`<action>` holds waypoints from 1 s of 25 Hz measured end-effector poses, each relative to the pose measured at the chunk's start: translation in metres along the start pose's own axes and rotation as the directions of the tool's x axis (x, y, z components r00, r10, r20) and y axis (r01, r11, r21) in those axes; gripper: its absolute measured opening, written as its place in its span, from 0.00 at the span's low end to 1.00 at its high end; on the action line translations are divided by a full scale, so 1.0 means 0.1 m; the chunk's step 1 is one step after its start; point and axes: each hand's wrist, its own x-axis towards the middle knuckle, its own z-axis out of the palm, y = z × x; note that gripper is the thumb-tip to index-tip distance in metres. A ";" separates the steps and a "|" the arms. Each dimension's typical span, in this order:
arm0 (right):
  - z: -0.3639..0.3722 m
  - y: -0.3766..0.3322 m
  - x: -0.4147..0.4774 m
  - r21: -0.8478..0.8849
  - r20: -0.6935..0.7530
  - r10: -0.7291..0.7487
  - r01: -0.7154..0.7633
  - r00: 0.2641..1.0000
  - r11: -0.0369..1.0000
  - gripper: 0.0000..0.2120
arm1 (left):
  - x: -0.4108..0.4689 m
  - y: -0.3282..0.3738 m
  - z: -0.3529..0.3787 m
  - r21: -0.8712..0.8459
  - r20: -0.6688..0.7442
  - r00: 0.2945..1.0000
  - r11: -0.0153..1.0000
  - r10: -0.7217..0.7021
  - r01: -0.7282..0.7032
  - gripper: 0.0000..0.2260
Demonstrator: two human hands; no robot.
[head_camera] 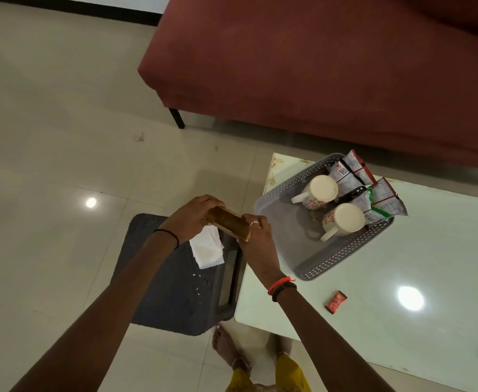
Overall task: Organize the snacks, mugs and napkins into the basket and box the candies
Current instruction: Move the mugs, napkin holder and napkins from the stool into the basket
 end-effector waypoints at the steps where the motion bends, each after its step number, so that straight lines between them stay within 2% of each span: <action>1: -0.10 0.05 0.00 -0.006 -0.025 0.011 -0.011 1.000 1.000 0.22 | 0.06 0.11 0.00 0.001 0.001 1.000 1.000 0.030 -0.030 0.21; 6: -0.61 0.39 -0.03 -0.048 -0.123 0.055 -0.061 0.991 0.997 0.23 | 0.42 0.71 0.13 0.012 0.027 0.988 0.988 0.153 -0.154 0.20; 12: -0.95 0.86 -0.16 -0.079 -0.176 0.120 -0.136 0.977 0.988 0.22 | 0.80 1.17 0.49 0.024 0.120 0.970 0.976 0.211 -0.215 0.21; 15: -0.92 1.09 -0.21 -0.072 -0.144 0.188 -0.199 0.972 0.977 0.22 | 0.93 1.27 0.72 0.066 0.166 0.960 0.969 0.224 -0.238 0.22; 20: -0.79 1.38 -0.13 -0.133 -0.041 0.262 -0.265 0.964 0.955 0.18 | 1.15 1.29 1.08 0.282 0.203 0.948 0.912 0.245 -0.297 0.23; 25: -0.73 1.57 0.01 -0.134 0.019 0.330 -0.325 0.944 0.936 0.14 | 1.26 1.25 1.31 0.398 0.174 0.964 0.881 0.202 -0.256 0.21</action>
